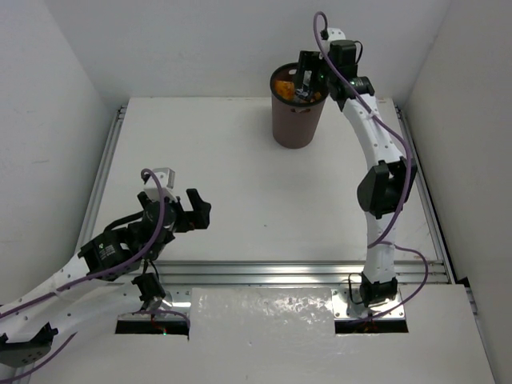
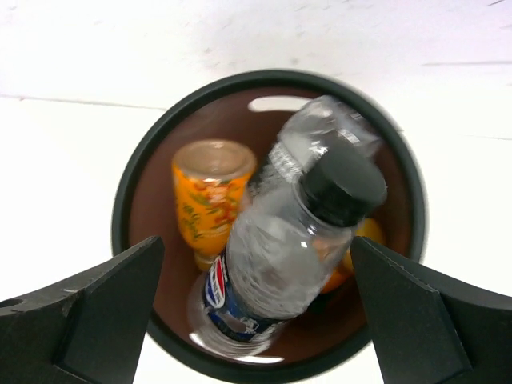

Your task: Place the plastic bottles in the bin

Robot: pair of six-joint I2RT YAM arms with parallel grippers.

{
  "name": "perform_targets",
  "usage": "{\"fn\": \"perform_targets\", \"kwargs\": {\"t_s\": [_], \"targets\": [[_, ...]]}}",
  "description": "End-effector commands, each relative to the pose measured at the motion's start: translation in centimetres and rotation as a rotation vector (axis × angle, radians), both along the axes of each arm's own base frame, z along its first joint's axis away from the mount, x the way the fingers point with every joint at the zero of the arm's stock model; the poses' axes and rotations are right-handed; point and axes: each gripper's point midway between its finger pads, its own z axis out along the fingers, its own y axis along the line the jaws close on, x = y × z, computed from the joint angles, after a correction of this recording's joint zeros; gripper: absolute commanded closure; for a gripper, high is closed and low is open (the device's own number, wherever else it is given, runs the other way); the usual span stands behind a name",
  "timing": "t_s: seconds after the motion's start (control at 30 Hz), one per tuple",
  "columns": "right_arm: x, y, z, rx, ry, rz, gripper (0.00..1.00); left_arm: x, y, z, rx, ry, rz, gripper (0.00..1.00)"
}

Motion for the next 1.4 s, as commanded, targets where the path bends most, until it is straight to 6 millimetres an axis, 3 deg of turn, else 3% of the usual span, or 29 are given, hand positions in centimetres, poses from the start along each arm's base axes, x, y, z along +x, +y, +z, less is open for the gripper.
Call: {"fn": "perform_targets", "kwargs": {"t_s": [0.0,0.07,0.17,0.2,0.23,0.27,0.3,0.33,0.37,0.4,0.43,0.47,0.5,0.53,0.57,0.6,0.67,0.77,0.9,1.0,1.37], "targets": [[-0.6,-3.3,8.0,-0.045,-0.176,-0.106,0.01,0.3,0.0,0.7,-0.019,-0.025,0.013,0.0],[-1.1,-5.2,8.7,-0.095,-0.181,-0.17,0.01,0.4,0.1,0.7,-0.015,-0.024,0.019,0.0],[-3.8,-7.1,9.5,-0.126,-0.151,-0.237,0.01,1.0,1.2,0.8,0.001,-0.022,0.084,0.0],[-4.9,-7.3,7.3,-0.133,-0.084,-0.239,0.01,1.4,1.8,0.6,0.016,-0.015,0.123,0.0],[-7.7,-7.6,9.6,-0.105,-0.102,-0.246,0.01,2.0,3.4,0.6,0.018,-0.02,0.214,0.0],[-9.5,-7.6,5.4,-0.122,-0.002,-0.238,0.01,2.4,4.4,0.6,0.026,-0.013,0.263,0.0],[-12.5,-8.1,8.0,-0.089,-0.057,-0.25,0.01,2.9,6.3,0.5,0.024,-0.007,0.35,0.0],[-14.1,-8.2,7.6,-0.083,-0.054,-0.244,0.01,3.1,7.1,0.6,0.021,-0.01,0.385,0.0],[-16.1,-8.5,3.6,-0.103,0.027,-0.238,0.01,3.2,7.8,0.8,0.012,-0.02,0.417,0.0],[-17.7,-8.5,3.0,-0.098,0.036,-0.228,0.01,3.3,8.6,0.9,0.014,-0.024,0.442,0.0],[-20.4,-8.7,4.9,-0.073,-0.007,-0.222,0.01,3.4,8.7,1.1,0.006,-0.034,0.447,0.0],[-22.3,-8.6,1.8,-0.08,0.062,-0.207,0.01,3.4,8.9,1.1,0.005,-0.041,0.451,0.0],[-23.8,-8.1,1.2,-0.068,0.074,-0.172,0.01,3.4,9.0,1.2,0.019,-0.05,0.441,0.0],[-26.3,-7.9,2.1,-0.046,0.051,-0.151,0.01,3.5,9.0,1.4,0.018,-0.059,0.44,0.0],[-27.7,-7.5,1.4,-0.039,0.065,-0.123,0.01,3.5,9.1,1.5,0.022,-0.063,0.443,0.0],[-29.2,-7.4,-1.0,-0.043,0.115,-0.099,0.01,3.6,9.1,1.5,0.041,-0.062,0.433,0.0],[-32.6,-7.3,-2.3,-0.027,0.132,-0.066,0.01,3.8,9.1,1.6,0.067,-0.062,0.426,0.0],[-35.6,-7.9,-3.8,-0.067,0.122,-0.035,0.01,3.8,10.0,1.5,0.114,-0.062,0.466,0.0],[-38.2,-8.4,-4.5,-0.046,0.104,-0.065,0.01,4.1,9.2,1.0,0.076,-0.076,0.424,0.0],[-39.7,-8.2,-5.5,-0.039,0.089,-0.028,0.01,3.6,10.2,0.8,0.08,-0.065,0.484,0.0],[-40.1,-8.7,-7.4,-0.061,0.114,-0.043,0.01,2.9,10.2,1.5,0.024,-0.115,0.464,0.0]]}}
